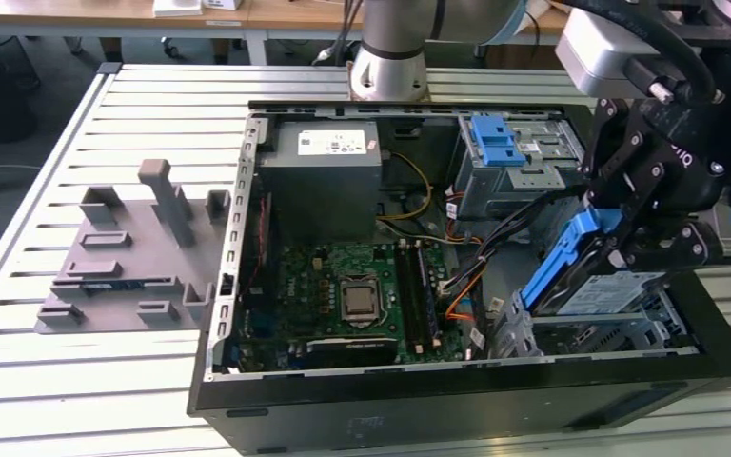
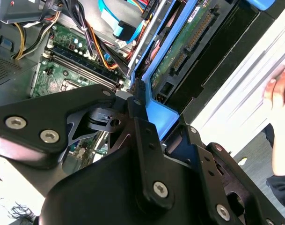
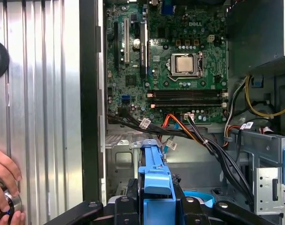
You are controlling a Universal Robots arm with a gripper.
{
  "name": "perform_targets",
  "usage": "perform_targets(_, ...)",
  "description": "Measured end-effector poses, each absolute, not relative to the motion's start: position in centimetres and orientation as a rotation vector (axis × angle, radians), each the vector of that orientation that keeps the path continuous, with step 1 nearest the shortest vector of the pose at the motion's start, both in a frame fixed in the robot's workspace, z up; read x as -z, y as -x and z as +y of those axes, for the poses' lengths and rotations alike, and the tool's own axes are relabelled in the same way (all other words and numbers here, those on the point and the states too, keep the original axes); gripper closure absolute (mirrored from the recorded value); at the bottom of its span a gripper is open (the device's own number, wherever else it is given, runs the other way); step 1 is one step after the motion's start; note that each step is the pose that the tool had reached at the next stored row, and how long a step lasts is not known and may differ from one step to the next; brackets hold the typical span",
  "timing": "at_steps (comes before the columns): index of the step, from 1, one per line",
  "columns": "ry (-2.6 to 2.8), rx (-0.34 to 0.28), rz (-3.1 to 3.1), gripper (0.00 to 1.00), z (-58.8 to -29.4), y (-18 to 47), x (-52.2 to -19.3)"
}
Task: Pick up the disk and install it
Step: 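Insert the disk into the insertion slot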
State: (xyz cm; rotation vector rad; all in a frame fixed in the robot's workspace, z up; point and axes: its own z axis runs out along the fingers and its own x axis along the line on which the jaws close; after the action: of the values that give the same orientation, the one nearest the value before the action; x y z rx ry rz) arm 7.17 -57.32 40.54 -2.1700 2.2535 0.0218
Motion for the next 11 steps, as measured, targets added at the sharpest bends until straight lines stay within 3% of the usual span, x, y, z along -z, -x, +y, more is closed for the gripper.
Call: perform_targets(11,2.170,-0.022,2.254,0.64,-57.32,-7.17,-39.97)
